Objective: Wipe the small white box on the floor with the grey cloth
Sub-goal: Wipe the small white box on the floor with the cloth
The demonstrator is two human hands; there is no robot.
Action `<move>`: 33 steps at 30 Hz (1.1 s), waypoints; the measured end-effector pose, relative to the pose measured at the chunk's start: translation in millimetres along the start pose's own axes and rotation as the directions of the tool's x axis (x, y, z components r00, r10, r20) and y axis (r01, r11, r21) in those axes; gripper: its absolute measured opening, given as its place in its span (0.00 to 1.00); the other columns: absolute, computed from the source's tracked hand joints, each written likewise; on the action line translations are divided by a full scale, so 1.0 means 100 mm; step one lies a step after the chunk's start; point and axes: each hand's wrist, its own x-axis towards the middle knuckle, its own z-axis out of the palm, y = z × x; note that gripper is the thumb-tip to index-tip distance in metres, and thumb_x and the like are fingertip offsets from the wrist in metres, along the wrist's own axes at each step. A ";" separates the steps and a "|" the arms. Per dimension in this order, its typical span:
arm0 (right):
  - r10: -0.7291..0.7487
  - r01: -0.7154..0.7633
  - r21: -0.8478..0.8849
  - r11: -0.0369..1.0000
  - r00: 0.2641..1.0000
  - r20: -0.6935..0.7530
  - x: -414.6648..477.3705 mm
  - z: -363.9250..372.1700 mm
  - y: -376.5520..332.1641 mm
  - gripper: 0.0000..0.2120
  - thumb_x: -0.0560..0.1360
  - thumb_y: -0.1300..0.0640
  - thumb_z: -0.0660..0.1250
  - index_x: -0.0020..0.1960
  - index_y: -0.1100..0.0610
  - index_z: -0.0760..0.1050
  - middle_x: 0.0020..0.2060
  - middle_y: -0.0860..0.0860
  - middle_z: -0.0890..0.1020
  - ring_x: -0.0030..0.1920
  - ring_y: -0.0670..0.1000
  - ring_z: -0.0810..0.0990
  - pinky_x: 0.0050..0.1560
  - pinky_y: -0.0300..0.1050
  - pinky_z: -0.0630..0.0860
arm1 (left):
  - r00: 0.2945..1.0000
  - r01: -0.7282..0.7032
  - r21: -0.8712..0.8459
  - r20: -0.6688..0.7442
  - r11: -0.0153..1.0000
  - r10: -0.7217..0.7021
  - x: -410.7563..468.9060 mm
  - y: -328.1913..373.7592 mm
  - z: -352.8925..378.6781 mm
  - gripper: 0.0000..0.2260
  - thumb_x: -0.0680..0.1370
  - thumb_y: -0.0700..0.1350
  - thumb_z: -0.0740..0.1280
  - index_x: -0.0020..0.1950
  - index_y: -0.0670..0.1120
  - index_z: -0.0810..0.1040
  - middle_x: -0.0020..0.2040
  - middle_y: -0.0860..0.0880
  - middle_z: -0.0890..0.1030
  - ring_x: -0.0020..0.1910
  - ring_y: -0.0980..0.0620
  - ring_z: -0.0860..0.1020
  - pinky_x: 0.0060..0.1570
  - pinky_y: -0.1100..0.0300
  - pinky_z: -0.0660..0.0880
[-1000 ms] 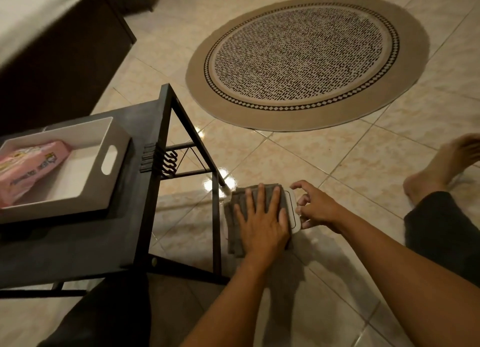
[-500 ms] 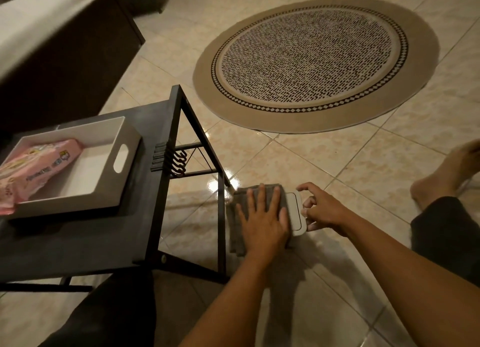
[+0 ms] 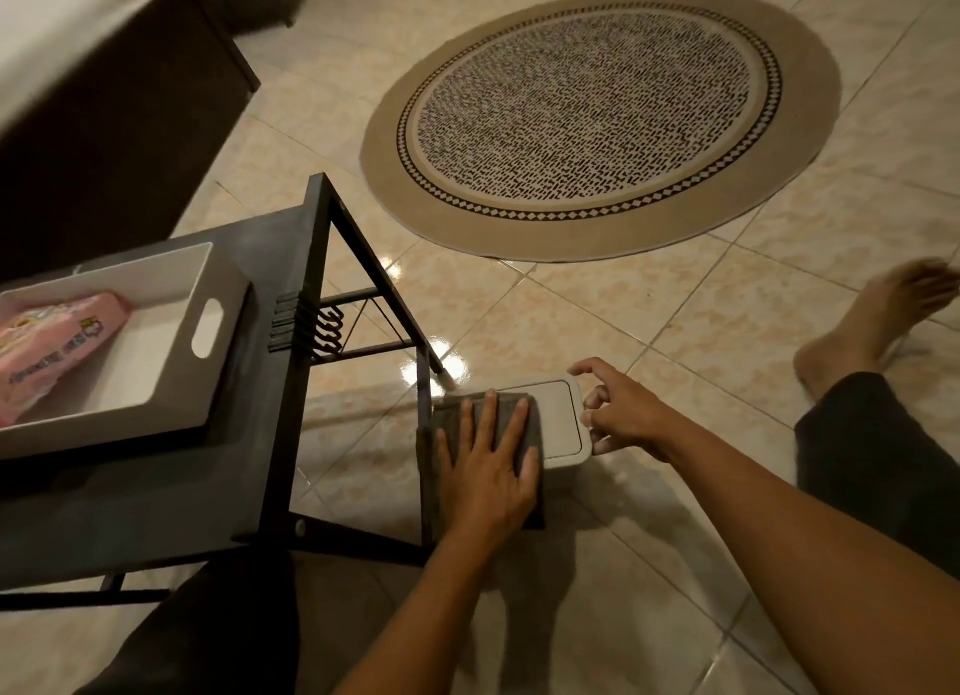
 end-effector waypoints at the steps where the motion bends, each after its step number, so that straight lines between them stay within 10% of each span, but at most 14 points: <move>1: 0.000 0.000 -0.002 1.000 1.000 0.004 0.00 0.00 -0.01 0.26 0.76 0.73 0.62 0.64 0.46 0.68 0.44 0.58 0.74 0.38 0.54 0.80 0.35 0.48 0.83 | 1.000 0.009 0.009 0.009 1.000 -0.010 -0.04 -0.01 -0.02 0.27 0.81 0.62 0.47 0.77 0.65 0.38 0.78 0.53 0.34 0.76 0.48 0.32 0.72 0.41 0.31; 33: -0.018 0.018 0.009 1.000 0.998 0.065 -0.01 -0.07 -0.04 0.29 0.74 0.75 0.63 0.66 0.48 0.68 0.45 0.61 0.76 0.41 0.54 0.80 0.47 0.61 0.84 | 0.993 -0.111 -0.007 0.042 0.994 0.111 0.30 0.49 -0.02 0.25 0.82 0.59 0.44 0.76 0.63 0.35 0.78 0.52 0.33 0.76 0.46 0.31 0.72 0.41 0.32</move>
